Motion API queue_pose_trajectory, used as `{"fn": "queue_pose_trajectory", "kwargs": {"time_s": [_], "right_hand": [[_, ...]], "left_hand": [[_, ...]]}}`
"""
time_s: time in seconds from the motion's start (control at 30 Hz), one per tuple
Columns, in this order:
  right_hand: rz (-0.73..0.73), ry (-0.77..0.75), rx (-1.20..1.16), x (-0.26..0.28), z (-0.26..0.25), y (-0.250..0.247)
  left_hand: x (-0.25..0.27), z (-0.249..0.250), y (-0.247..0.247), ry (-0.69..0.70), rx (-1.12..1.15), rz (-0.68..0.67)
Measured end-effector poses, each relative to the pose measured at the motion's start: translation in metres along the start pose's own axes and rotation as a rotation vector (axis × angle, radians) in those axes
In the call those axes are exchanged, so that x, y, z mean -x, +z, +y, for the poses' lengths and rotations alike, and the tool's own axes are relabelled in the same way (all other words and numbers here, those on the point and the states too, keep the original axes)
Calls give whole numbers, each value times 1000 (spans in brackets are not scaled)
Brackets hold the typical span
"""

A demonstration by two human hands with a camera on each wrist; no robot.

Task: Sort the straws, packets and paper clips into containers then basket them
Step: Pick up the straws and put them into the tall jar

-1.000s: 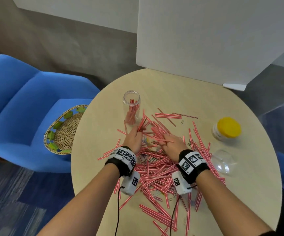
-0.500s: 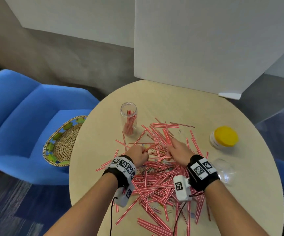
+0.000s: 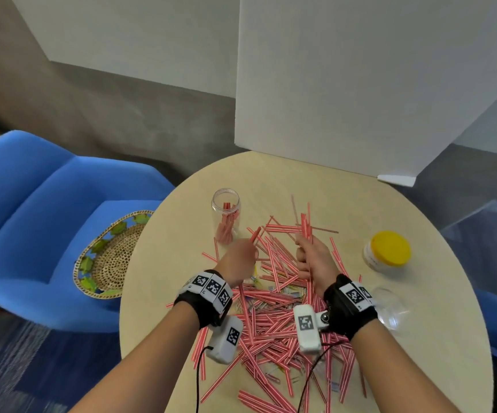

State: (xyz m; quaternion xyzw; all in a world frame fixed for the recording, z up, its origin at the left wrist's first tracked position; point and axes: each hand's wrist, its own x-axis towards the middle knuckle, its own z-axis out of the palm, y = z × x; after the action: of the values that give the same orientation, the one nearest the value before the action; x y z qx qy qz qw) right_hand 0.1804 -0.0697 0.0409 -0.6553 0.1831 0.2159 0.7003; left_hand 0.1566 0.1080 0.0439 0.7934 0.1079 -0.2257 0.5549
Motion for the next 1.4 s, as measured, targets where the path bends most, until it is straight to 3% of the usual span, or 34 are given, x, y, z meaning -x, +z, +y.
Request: {"fn": "queue_pose_trajectory", "kwargs": {"time_s": [0.1, 0.17, 0.33, 0.43, 0.53, 0.63, 0.77, 0.93, 1.1, 1.27, 1.4], "right_hand": [[70, 164, -231, -5, 6, -3], [60, 231, -251, -4, 7, -4], [132, 136, 144, -6, 9, 3], [110, 101, 229, -5, 6, 7], [39, 170, 218, -3, 2, 10], [-13, 270, 387, -5, 3, 12], [-11, 272, 603, -15, 12, 13], [-17, 302, 662, -26, 19, 14], [-8, 287, 613, -34, 13, 17], [-21, 272, 327, -33, -4, 16], [-7, 301, 209, -34, -8, 14]], "left_hand": [[3, -7, -4, -45, 232, 18], [3, -14, -6, -56, 362, 38], [5, 1, -19, 145, 317, 112], [7, 24, -33, 229, 388, 173], [-2, 49, -56, 298, 468, 308], [-13, 66, -83, 390, 596, 387], [-28, 79, -107, 465, 720, 414], [-43, 88, -119, 537, 780, 421], [-61, 82, -109, 537, 665, 375], [-72, 55, -100, 489, 108, 454], [-76, 44, -98, 497, -15, 492]]}}
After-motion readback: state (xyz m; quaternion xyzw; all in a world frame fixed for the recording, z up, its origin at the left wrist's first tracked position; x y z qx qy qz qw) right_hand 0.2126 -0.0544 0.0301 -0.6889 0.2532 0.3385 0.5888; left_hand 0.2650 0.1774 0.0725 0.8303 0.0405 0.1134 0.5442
